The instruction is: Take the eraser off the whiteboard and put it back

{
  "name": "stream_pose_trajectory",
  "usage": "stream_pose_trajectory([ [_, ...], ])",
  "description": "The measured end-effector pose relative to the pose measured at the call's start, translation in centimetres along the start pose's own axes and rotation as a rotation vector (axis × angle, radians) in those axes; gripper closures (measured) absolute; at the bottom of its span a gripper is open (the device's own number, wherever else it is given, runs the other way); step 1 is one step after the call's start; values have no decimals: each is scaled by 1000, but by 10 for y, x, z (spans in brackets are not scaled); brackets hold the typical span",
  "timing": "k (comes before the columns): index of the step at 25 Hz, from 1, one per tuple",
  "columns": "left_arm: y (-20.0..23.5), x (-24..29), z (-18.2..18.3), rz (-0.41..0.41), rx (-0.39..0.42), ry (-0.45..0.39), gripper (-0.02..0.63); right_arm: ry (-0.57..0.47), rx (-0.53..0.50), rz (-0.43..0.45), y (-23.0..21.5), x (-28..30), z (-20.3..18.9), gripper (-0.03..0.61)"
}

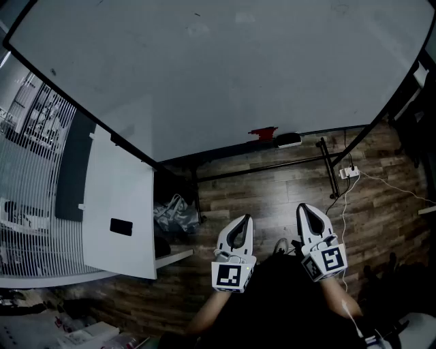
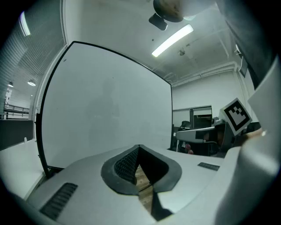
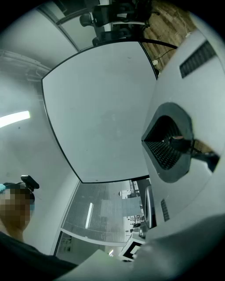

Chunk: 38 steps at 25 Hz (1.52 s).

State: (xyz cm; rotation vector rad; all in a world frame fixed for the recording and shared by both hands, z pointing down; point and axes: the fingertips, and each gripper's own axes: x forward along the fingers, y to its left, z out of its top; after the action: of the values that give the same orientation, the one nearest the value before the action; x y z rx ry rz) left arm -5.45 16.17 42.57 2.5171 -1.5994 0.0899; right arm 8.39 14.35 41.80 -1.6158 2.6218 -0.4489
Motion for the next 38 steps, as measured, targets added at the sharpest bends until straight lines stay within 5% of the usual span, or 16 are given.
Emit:
stream_pose_trajectory([
  [19, -14, 2, -6, 0, 49, 26, 612, -40, 42, 70, -6, -9, 0, 566],
  [38, -59, 32, -3, 150, 49, 13, 612, -18, 60, 181, -65, -14, 9, 565],
])
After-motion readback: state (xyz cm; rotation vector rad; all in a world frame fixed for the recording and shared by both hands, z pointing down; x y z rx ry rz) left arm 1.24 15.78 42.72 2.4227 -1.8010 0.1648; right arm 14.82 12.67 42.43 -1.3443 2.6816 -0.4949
